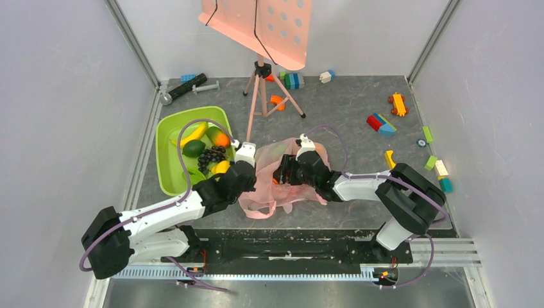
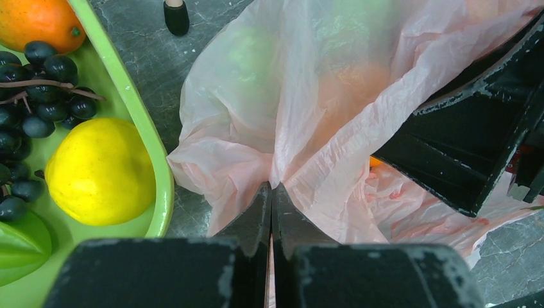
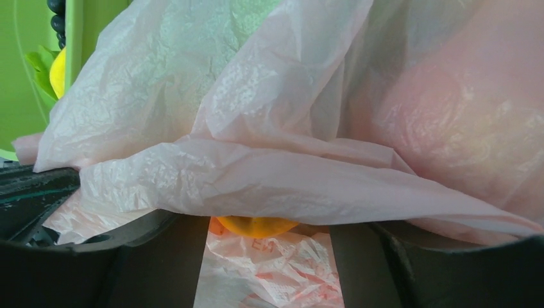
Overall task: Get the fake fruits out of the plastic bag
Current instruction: Take out the fake fruit from the plastic bag.
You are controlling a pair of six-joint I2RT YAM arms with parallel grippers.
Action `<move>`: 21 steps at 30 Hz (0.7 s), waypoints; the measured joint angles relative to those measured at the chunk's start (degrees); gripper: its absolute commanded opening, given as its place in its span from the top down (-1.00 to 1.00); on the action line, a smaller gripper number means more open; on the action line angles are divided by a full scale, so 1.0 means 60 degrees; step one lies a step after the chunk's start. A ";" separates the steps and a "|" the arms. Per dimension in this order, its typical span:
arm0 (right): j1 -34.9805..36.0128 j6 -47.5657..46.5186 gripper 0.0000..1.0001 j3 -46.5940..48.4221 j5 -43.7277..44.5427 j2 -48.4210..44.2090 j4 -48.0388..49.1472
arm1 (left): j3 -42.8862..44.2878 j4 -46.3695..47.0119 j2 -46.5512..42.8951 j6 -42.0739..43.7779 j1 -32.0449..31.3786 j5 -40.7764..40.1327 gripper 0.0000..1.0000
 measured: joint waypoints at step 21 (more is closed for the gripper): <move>-0.0069 -0.1439 0.17 -0.0474 0.0437 -0.2452 -0.1392 | -0.0029 -0.0011 -0.0033 -0.0007 0.0000 -0.0011 0.96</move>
